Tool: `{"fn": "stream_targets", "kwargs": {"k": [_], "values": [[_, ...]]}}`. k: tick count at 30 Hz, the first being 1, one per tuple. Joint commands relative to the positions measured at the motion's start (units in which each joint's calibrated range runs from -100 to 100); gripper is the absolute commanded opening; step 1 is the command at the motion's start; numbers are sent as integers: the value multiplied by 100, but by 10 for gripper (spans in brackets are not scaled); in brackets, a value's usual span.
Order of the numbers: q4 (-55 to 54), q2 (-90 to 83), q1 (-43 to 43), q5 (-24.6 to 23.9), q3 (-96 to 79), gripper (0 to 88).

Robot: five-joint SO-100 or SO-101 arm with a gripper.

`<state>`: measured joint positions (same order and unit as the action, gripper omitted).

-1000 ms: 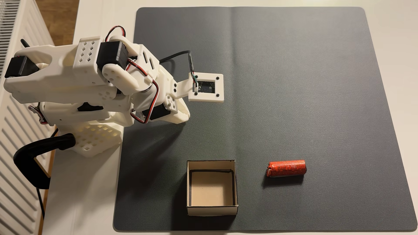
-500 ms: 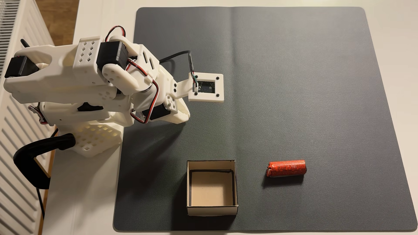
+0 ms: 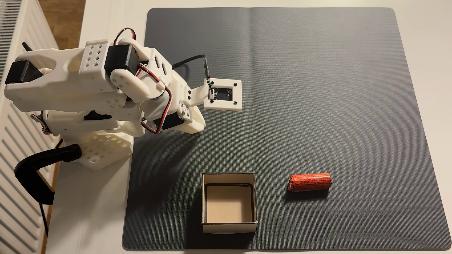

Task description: Pick the red object and place it in the box

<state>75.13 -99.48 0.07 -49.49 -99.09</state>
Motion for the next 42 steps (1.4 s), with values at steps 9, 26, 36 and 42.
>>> {"fn": "stream_targets", "kwargs": {"k": [9, 26, 36, 42], "values": [[-267, 33, -30, 10, -73, 7], [-3300, 67, 535, -32, 1260, 7], [-5380, 1768, 1255, -21, 1251, 8], [-6403, 4217, 1232, -11, 2349, 10]]}}
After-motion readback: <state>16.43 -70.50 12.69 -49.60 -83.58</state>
